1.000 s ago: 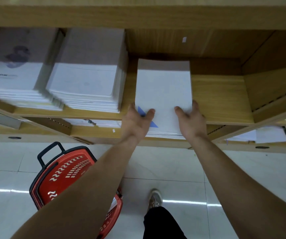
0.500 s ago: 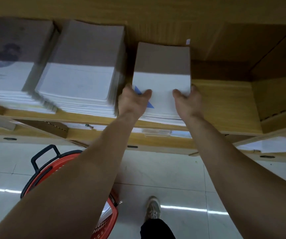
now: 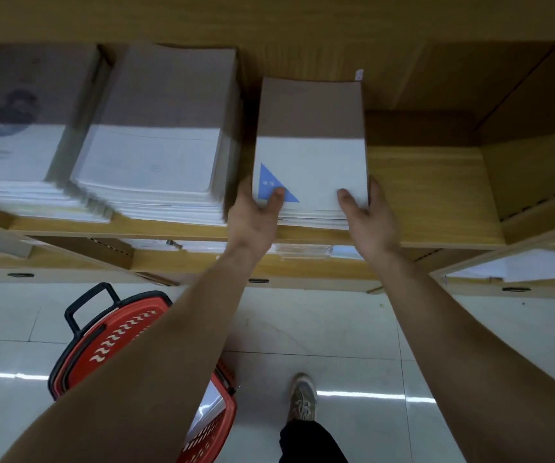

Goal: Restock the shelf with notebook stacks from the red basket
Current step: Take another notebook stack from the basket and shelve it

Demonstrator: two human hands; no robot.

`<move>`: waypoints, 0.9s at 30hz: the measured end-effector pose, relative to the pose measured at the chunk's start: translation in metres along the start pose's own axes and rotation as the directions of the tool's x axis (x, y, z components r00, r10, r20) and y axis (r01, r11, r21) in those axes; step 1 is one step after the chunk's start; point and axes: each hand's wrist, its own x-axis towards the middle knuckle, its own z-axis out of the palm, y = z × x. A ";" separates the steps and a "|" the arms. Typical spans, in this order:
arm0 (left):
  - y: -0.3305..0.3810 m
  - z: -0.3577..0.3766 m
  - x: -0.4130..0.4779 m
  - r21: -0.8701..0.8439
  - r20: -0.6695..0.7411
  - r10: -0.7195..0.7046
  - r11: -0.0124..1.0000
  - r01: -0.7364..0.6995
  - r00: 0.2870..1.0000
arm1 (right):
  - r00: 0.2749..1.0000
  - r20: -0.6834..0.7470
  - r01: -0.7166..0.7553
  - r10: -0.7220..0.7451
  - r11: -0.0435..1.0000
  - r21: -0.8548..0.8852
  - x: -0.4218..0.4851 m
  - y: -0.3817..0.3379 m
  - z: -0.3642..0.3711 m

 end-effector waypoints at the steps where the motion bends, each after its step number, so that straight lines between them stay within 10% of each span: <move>1: -0.002 0.001 -0.005 -0.015 -0.003 0.008 1.000 -0.008 1.000 | 1.000 -0.013 0.002 -0.001 1.000 0.022 -0.006 0.003 0.003; 13: -0.009 0.009 0.003 -0.039 -0.047 0.032 0.999 -0.034 0.998 | 0.997 -0.070 -0.029 0.041 0.987 0.161 0.015 0.003 0.014; 27: -0.011 -0.042 -0.022 0.216 0.309 -0.026 0.975 -0.043 0.951 | 0.997 0.026 -0.061 0.075 0.932 -0.357 -0.031 -0.012 -0.009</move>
